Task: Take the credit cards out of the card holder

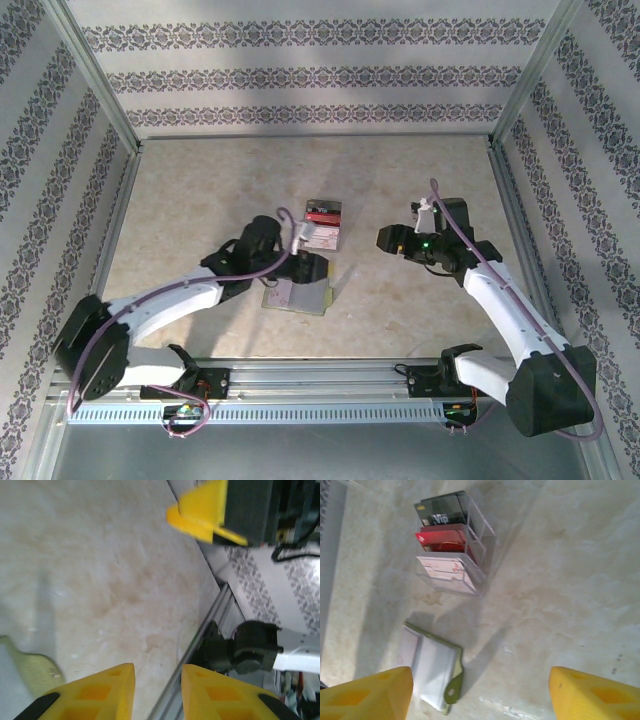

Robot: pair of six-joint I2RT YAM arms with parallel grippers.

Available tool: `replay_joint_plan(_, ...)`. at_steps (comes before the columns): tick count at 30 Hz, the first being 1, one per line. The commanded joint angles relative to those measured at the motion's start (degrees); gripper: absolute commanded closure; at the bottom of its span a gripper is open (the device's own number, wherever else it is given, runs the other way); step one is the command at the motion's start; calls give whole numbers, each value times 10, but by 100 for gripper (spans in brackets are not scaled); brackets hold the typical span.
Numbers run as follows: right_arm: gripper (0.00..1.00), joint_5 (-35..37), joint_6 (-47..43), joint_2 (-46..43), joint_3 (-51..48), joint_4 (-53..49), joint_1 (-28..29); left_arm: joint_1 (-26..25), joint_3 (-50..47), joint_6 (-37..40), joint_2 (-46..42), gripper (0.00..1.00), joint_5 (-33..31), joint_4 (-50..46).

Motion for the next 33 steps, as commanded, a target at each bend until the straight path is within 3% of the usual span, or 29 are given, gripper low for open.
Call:
replay_joint_plan(1, 35, -22, 67, 24, 17, 32, 51, 59, -51, -27, -38, 71, -10, -42)
replay_joint_plan(6, 40, -5, 185, 85, 4, 141, 157, 171, -111, -50, -70, 76, 4, -96)
replay_joint_plan(11, 40, 41, 276, 165, -6, 256, 260, 226, -145, -44, -57, 85, 32, -101)
replay_joint_plan(20, 46, 90, 344, 297, 27, 317, 362, 236, -148, -22, 29, 99, 63, -70)
replay_joint_plan(33, 54, 90, 354, 373, 51, 345, 385, 237, -142, 11, 80, 100, 43, -83)
